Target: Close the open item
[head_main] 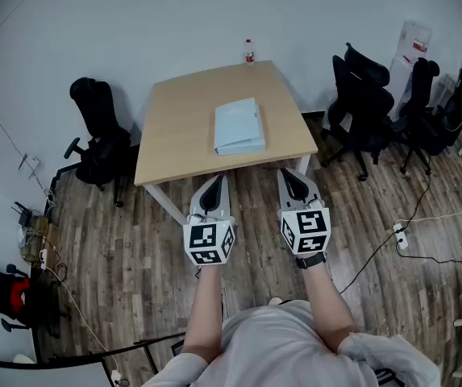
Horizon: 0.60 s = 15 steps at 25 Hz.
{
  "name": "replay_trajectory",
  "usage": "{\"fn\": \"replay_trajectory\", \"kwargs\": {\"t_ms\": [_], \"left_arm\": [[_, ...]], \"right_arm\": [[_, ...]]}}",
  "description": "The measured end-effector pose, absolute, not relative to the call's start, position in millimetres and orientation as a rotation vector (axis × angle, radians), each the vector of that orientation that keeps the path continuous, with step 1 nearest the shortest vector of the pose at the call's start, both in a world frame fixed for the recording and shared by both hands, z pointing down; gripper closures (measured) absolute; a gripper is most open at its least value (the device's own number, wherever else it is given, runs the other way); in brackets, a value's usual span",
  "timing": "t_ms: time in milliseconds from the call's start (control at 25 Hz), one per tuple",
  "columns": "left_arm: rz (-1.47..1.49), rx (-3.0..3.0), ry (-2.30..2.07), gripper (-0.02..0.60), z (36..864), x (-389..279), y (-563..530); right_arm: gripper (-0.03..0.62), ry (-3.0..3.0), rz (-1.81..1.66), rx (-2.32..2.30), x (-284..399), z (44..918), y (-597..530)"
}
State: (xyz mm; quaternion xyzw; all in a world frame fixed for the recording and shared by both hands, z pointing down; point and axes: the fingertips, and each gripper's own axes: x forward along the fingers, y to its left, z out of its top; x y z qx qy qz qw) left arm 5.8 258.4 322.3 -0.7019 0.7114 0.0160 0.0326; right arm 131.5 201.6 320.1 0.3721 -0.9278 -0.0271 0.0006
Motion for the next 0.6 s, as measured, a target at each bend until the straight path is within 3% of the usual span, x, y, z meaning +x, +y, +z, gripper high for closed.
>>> {"fn": "replay_trajectory", "kwargs": {"t_ms": [600], "left_arm": [[-0.013, -2.083, 2.335, 0.574, 364.7, 8.5, 206.6]], "right_arm": [[0.582, -2.874, -0.006, 1.188, 152.5, 354.9, 137.7]]}}
